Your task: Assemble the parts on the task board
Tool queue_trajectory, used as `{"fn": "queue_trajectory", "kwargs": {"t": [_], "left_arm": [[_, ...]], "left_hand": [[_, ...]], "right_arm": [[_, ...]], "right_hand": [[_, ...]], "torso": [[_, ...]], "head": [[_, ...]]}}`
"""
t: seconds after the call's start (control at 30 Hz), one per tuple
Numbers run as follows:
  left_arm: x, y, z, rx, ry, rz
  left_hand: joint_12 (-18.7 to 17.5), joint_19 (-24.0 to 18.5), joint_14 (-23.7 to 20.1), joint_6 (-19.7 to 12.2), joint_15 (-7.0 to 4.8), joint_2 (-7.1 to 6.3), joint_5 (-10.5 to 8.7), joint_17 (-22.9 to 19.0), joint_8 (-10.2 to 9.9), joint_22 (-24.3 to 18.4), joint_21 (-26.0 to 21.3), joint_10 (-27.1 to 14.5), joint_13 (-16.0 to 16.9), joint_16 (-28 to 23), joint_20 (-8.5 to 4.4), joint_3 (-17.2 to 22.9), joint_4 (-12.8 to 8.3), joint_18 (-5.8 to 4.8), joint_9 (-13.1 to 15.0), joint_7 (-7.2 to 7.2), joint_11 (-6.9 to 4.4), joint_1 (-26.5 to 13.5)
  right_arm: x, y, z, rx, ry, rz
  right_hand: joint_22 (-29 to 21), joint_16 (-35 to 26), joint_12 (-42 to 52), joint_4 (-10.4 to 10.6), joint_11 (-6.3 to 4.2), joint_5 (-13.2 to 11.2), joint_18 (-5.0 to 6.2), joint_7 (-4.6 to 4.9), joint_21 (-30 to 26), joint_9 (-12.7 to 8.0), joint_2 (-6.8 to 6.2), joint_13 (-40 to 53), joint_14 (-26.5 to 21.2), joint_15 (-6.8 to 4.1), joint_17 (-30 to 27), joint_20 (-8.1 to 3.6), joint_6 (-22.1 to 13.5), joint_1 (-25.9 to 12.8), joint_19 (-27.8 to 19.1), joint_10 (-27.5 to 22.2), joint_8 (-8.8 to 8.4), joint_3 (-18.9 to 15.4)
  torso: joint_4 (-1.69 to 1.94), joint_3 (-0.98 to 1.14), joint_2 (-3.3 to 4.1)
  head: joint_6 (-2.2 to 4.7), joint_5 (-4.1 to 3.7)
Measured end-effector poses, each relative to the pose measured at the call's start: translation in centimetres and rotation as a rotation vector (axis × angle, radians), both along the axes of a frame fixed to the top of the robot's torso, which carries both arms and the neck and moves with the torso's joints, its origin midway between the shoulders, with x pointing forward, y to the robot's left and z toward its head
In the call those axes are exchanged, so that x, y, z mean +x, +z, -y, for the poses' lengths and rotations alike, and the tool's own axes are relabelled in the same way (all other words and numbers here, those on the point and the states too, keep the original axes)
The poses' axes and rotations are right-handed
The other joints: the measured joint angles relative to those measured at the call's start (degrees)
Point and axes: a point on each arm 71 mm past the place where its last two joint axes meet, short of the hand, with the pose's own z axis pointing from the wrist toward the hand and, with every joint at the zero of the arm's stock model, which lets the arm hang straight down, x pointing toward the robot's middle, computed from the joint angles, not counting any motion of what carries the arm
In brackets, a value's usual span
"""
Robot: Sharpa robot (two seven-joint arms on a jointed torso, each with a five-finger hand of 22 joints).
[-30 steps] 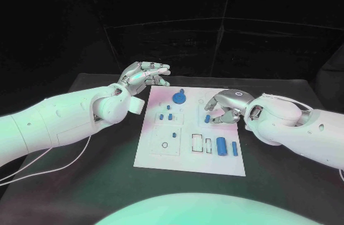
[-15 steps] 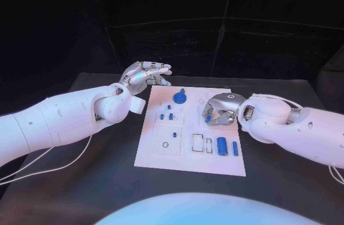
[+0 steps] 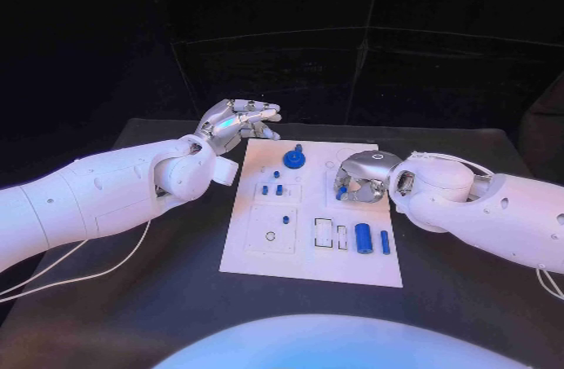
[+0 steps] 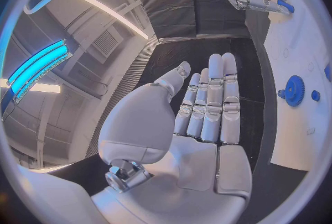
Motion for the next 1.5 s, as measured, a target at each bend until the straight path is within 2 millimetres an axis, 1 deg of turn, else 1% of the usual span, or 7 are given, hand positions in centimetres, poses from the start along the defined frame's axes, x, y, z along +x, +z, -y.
{"fn": "queue_trajectory", "kwargs": {"t": [0.27,0.57,0.87,1.0,1.27,1.47,1.5], "left_arm": [[0.0,0.0,0.0,0.001,0.0,-0.001],[0.0,0.0,-0.1,0.002,0.001,-0.002],[0.0,0.0,-0.1,0.002,0.001,-0.002],[0.0,0.0,-0.1,0.002,0.001,-0.002],[0.1,-0.1,0.0,0.001,-0.001,-0.002],[0.1,-0.1,0.1,0.001,-0.002,-0.002],[0.1,-0.1,0.1,0.0,-0.002,-0.002]], "left_hand": [[0.0,0.0,0.0,0.0,0.0,0.0,0.0,0.0,0.0,0.0,0.0,0.0,0.0,0.0,0.0,0.0,0.0,0.0,0.0,0.0,0.0,0.0],[0.0,0.0,0.0,0.0,0.0,0.0,0.0,0.0,0.0,-0.1,-0.2,0.0,0.0,0.0,0.0,-0.2,-0.2,0.0,0.0,0.0,0.0,0.0],[0.0,0.0,0.0,0.0,0.0,0.0,0.0,0.0,0.0,-0.1,-0.2,0.0,0.0,0.0,0.0,-0.2,-0.2,0.0,0.0,0.0,0.0,0.0],[0.0,0.0,0.0,0.0,0.0,0.0,0.0,0.0,0.0,-0.1,-0.2,0.0,0.0,0.0,0.0,-0.2,-0.2,0.0,0.0,0.0,0.0,0.0],[0.0,0.0,0.0,0.0,0.0,0.0,0.0,0.0,0.0,-0.1,-0.2,0.0,0.0,0.0,0.0,-0.2,-0.2,0.0,0.0,0.0,0.0,0.0],[0.0,0.0,0.0,0.0,0.0,0.0,0.0,0.0,0.0,0.0,-0.2,0.0,0.0,0.0,0.0,-0.2,-0.2,0.0,0.0,0.0,0.0,0.0],[0.0,0.0,0.0,0.0,0.0,0.0,0.0,0.0,0.0,0.0,-0.2,0.0,0.0,0.0,0.0,-0.2,-0.2,0.0,0.0,0.0,0.0,0.0]], "right_arm": [[-0.2,0.0,-0.1,0.009,0.003,0.02],[-1.1,0.9,0.1,0.053,0.007,0.047],[-1.8,3.7,-0.1,0.166,-0.004,0.076],[-2.4,4.4,-1.2,0.208,0.015,0.075],[-3.6,5.0,-6.9,0.286,0.14,0.055],[-4.4,4.1,-10.2,0.31,0.213,0.026],[-4.5,3.7,-10.6,0.309,0.222,0.017]], "right_hand": [[1.1,1.0,-0.7,-1.5,0.41,-0.4,0.0,0.02,0.8,0.1,-0.77,0.4,-0.1,-0.29,0.8,-0.3,1.7,-0.2,0.3,1.8,0.35,4.8],[1.2,1.0,-1.1,-2.3,0.73,-0.5,0.0,0.19,0.8,0.1,-1.23,0.3,-0.1,-0.29,0.8,-0.3,1.9,-0.6,0.3,2.1,0.35,7.0],[1.2,1.0,-1.4,-2.6,0.73,-0.7,0.0,0.36,1.1,0.0,-1.53,0.3,-0.1,-0.29,0.8,-0.3,2.0,-0.9,0.3,2.1,0.35,7.6],[1.3,1.3,-1.5,-2.9,0.74,-0.7,0.0,0.36,1.1,0.0,-1.83,0.3,-0.1,-0.29,0.8,-0.3,2.0,-1.2,0.3,2.1,0.35,7.9],[1.3,1.3,-1.8,-2.9,0.93,-0.7,-0.01,0.37,1.1,0.0,-1.83,0.2,-0.1,-0.29,0.8,-0.3,2.0,-1.2,0.3,2.3,0.34,8.3],[1.3,1.3,-2.0,-2.9,0.92,-0.7,0.0,0.37,1.1,0.0,-2.12,0.3,-0.1,-0.29,0.8,-0.3,2.0,-1.5,0.3,2.3,0.34,8.6],[1.3,1.3,-2.0,-2.9,0.53,-0.7,0.0,0.37,1.1,0.0,-2.14,0.2,-0.1,-0.29,0.8,-0.3,2.0,-1.5,0.3,2.7,0.34,8.7]], "torso": [[0.0,-0.01,-0.02],[-0.05,-0.03,-0.06],[-0.07,-0.07,-0.1],[-0.02,-0.07,-0.06],[0.04,-0.04,0.01],[0.15,-0.13,0.01],[0.15,-0.14,0.01]], "head": [[-0.1,0.0],[-0.1,0.04],[0.12,-0.17],[0.12,-0.18],[-0.09,0.12],[-0.25,0.67],[-0.32,0.82]]}}
